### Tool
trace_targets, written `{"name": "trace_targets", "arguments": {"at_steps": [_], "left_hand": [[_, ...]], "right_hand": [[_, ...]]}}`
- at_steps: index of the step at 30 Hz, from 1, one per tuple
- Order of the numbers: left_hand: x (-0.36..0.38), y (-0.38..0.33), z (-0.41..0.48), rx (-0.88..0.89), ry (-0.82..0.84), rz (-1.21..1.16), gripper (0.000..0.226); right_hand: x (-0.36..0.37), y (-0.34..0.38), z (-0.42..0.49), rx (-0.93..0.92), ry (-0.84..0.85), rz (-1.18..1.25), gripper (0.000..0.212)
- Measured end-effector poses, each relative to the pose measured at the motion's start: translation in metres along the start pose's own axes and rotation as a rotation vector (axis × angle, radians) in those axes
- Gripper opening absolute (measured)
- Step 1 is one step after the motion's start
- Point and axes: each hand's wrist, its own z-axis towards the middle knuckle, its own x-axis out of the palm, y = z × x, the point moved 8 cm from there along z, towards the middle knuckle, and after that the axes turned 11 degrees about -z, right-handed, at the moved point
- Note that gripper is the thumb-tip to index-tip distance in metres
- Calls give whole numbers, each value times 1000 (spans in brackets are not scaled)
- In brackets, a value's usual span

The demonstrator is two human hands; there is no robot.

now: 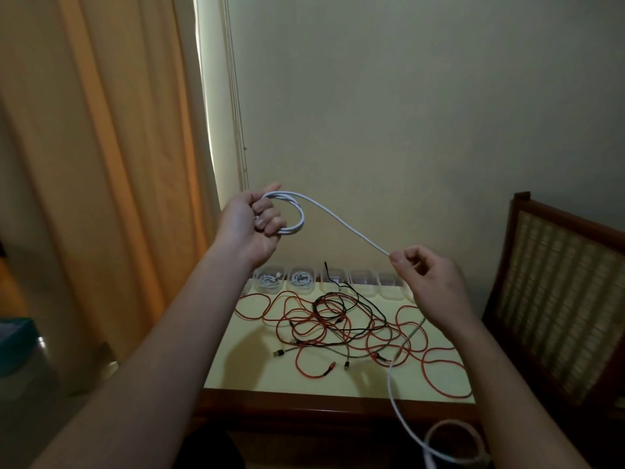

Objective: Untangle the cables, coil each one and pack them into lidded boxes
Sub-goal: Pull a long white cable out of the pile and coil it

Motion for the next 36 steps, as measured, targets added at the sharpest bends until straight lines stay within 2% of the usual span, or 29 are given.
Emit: {"name": "trace_targets", "arguments": {"at_steps": [5,10,15,20,23,29,33,36], "left_hand": [[9,-10,-1,252,46,289,27],[27,-1,-19,448,149,790,30],[33,33,-28,448,253,1093,38],[37,63,-38,306,381,1175,37],[35,72,-36,202,405,1157,33],[39,85,-40,-72,412,798,26],[42,90,-43,-148,432,625,19],[41,93,-42,-197,404,503,13]], "right_hand": [[0,15,3,-138,-41,-162,21],[10,30,3,-238,-29,-245,25],[12,47,1,-243,-15,-150,35],[6,58,2,-216,-38,-24,38],[-4,61,6,-209,-80,24,37],[-11,57,12,-111,-181,66,34],[6,59,10,-53,-65,70,43],[23,63,7,14,46,207,52]]}}
